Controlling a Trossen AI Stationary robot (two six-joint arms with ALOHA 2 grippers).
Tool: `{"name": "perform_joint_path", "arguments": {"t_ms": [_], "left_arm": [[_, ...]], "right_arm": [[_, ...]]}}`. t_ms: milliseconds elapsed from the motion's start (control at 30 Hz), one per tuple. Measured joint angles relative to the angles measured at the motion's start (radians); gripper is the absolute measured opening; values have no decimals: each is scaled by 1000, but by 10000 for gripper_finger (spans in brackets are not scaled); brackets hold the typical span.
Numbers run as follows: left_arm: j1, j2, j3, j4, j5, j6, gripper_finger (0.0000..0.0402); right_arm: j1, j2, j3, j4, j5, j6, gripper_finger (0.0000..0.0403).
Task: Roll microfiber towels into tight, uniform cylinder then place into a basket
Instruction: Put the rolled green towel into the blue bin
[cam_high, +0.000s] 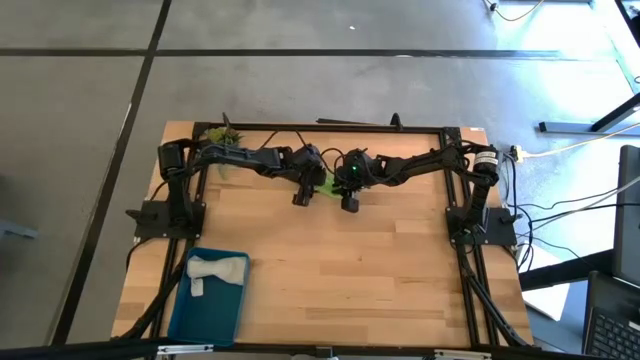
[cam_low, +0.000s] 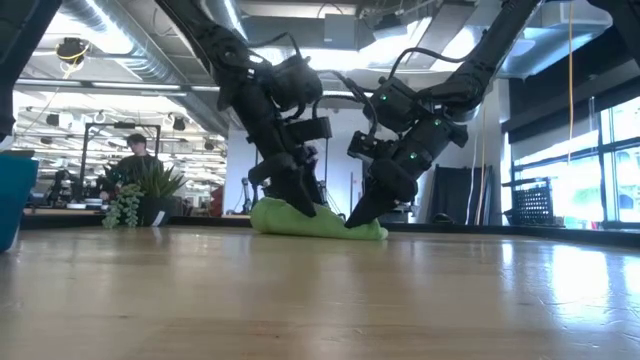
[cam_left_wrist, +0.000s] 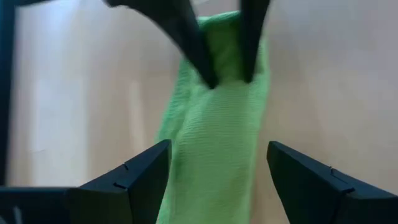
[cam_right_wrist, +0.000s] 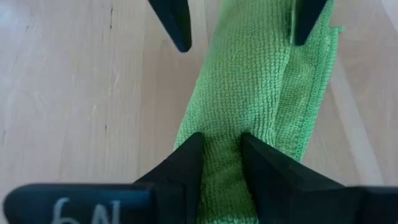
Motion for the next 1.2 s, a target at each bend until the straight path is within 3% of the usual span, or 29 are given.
{"name": "perform_joint_path", "arguments": {"t_ms": [100, 433, 867, 1000, 1200], "left_arm": [[18, 17, 0, 1, 61, -2, 260], [25, 104, 3, 28, 26, -14, 260], [24, 111, 3, 21, 16, -31, 257], [23, 112, 2, 14, 15, -31, 235], [22, 112, 2, -12, 17, -32, 161]], "right_arm": [[0, 0, 0, 0, 0, 0, 113], [0, 0, 0, -1, 0, 0, 113], [0, 0, 0, -1, 0, 1, 113], [0, 0, 0, 0, 0, 1, 113], [0, 1, -1, 18, 0, 0, 113]]}}
